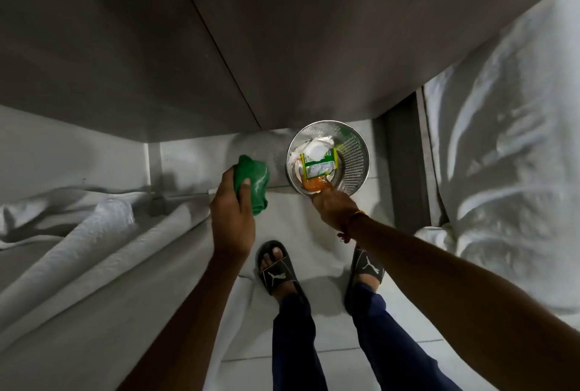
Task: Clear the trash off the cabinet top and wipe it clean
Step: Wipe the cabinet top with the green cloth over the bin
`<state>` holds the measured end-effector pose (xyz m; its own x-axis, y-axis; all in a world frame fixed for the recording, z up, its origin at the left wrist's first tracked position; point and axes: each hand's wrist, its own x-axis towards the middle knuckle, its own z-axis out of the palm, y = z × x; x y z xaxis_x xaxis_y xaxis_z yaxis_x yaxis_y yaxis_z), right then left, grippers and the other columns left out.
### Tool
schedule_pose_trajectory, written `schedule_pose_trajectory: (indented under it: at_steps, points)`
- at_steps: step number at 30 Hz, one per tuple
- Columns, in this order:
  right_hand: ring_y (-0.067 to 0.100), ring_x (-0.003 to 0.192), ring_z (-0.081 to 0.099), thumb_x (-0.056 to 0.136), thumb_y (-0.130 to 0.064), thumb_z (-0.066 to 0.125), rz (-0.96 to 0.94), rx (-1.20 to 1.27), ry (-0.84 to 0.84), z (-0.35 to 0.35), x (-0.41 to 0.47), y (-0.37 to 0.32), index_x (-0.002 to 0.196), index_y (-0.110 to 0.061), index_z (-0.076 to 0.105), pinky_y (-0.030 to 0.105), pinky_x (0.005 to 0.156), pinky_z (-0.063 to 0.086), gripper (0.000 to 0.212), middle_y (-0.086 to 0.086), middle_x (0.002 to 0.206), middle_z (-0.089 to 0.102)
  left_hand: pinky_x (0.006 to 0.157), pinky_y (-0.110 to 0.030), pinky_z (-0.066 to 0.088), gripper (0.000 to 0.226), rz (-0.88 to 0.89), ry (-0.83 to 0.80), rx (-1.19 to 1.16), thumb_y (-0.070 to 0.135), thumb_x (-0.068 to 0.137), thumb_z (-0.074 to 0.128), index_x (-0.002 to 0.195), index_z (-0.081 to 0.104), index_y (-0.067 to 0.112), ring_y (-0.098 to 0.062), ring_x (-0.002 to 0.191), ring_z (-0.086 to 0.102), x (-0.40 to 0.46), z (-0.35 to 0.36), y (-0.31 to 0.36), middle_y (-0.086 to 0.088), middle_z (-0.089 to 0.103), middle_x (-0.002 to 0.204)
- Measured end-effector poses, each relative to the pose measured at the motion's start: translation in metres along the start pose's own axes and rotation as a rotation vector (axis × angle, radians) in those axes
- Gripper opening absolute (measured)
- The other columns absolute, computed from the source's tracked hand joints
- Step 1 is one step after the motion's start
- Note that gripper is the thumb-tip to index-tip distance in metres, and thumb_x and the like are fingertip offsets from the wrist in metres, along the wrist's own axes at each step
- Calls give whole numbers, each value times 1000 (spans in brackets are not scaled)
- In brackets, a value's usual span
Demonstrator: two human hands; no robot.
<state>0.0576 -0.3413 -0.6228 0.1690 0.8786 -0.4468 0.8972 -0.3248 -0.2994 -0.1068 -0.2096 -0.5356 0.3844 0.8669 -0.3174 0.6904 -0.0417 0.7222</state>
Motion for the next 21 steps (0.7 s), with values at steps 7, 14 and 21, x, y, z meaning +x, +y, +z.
schedule_pose_trajectory:
  at_steps: [7,14,21]
  points:
    - [33,83,72,106,-28,45,173,505,97,-101,-6,-62,96,-5,70,43,76,58,36,17,90,76,102,-40,55,42,-19,76,-63,25,108,42,147,47,11,-25,121,63,-12,-33,54,-14,63,136]
    - [23,89,77,100,-39,57,332,1713,-36,-270,-41,-165,109,-13,75,32,71,63,33,7,97,80,94,-12,51,42,136,100,-44,42,102,42,139,53,24,-6,112,63,-57,-130,148,9,63,123]
    - [32,89,71,94,-2,62,287,1570,159,-370,-89,-243,97,-11,70,40,78,58,13,17,92,75,102,-38,57,34,128,167,-152,19,100,58,134,64,14,-23,120,64,-101,-263,206,-7,66,131]
